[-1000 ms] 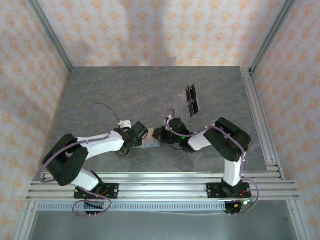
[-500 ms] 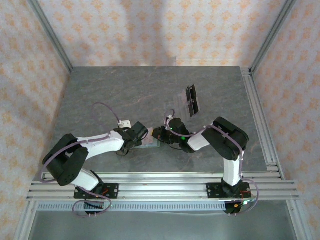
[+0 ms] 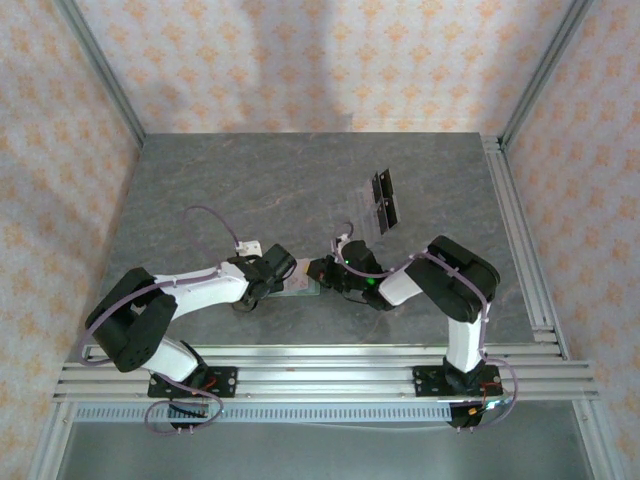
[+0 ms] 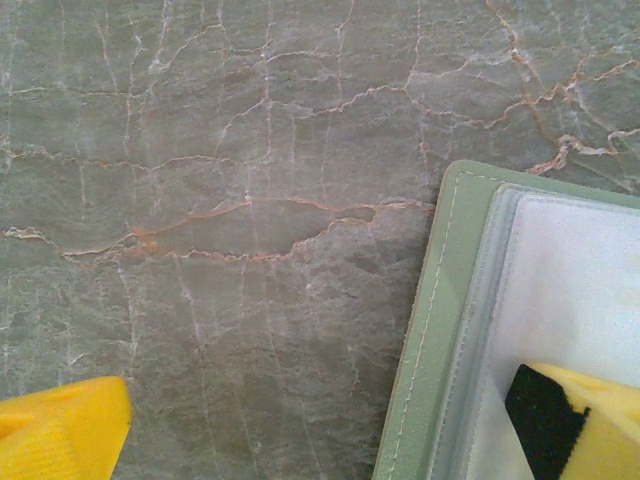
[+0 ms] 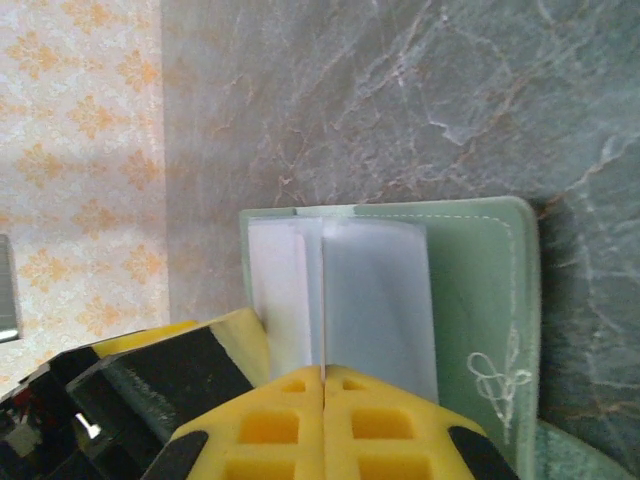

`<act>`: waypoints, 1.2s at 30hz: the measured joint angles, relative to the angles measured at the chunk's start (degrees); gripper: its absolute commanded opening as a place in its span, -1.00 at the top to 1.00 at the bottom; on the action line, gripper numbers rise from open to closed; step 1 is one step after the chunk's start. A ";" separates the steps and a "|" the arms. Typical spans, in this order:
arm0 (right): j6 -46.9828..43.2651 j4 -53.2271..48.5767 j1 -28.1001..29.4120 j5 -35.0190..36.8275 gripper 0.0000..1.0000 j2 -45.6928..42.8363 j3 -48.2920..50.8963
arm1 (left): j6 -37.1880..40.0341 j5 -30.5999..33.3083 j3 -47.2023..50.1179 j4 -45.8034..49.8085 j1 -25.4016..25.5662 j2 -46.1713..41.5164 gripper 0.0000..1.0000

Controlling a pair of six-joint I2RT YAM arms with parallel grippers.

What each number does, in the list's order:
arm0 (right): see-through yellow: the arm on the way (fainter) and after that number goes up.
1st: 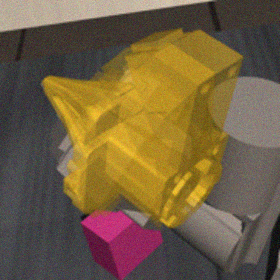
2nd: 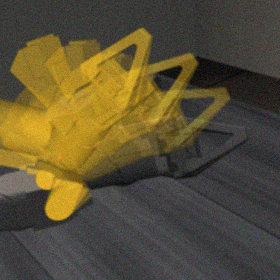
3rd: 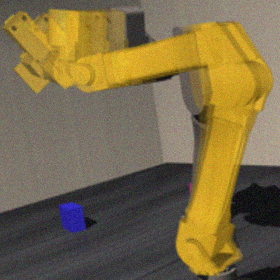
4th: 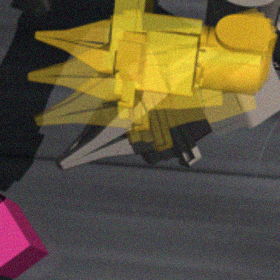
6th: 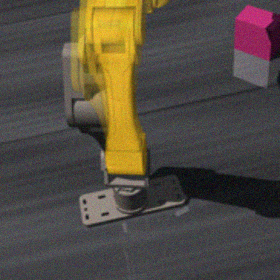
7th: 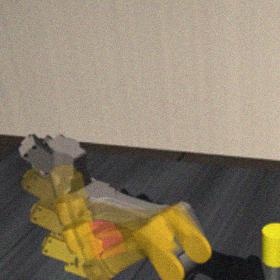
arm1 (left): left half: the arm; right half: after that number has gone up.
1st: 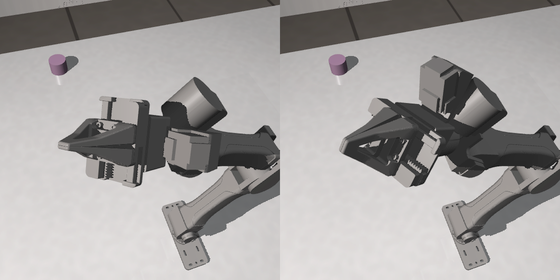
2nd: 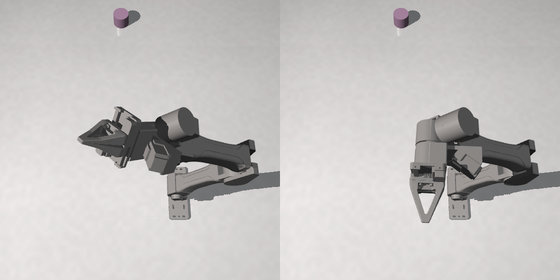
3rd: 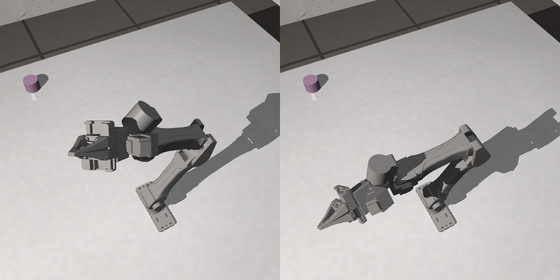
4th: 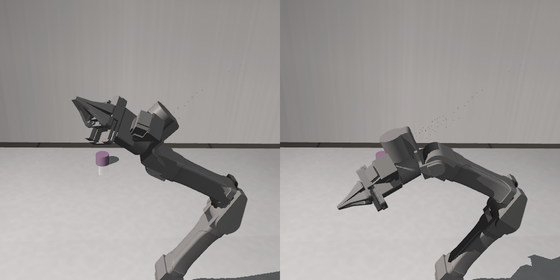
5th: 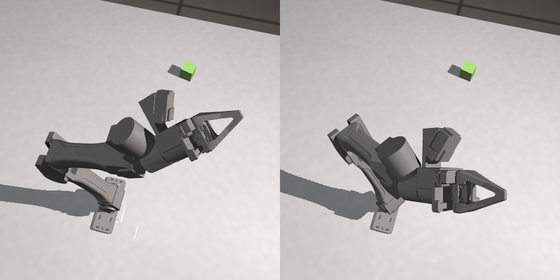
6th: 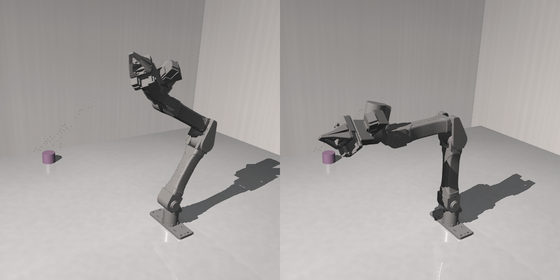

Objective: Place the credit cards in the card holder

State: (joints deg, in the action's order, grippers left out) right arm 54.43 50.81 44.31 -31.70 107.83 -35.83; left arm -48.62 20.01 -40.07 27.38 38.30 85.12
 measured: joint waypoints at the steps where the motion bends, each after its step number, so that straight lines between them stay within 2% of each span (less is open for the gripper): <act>1: -0.02 -0.04 0.00 0.00 1.00 -0.39 0.00 | 0.00 0.00 0.02 0.00 0.00 0.00 -0.99; 36: -0.02 -0.42 0.00 -0.81 1.00 3.06 -2.86 | -0.04 -0.02 0.04 -0.11 0.00 0.02 -0.99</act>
State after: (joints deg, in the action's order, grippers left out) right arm 54.41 50.39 44.31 -32.51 110.89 -38.70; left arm -48.66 19.99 -40.03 27.27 38.30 85.14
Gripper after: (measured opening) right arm 0.049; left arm 0.996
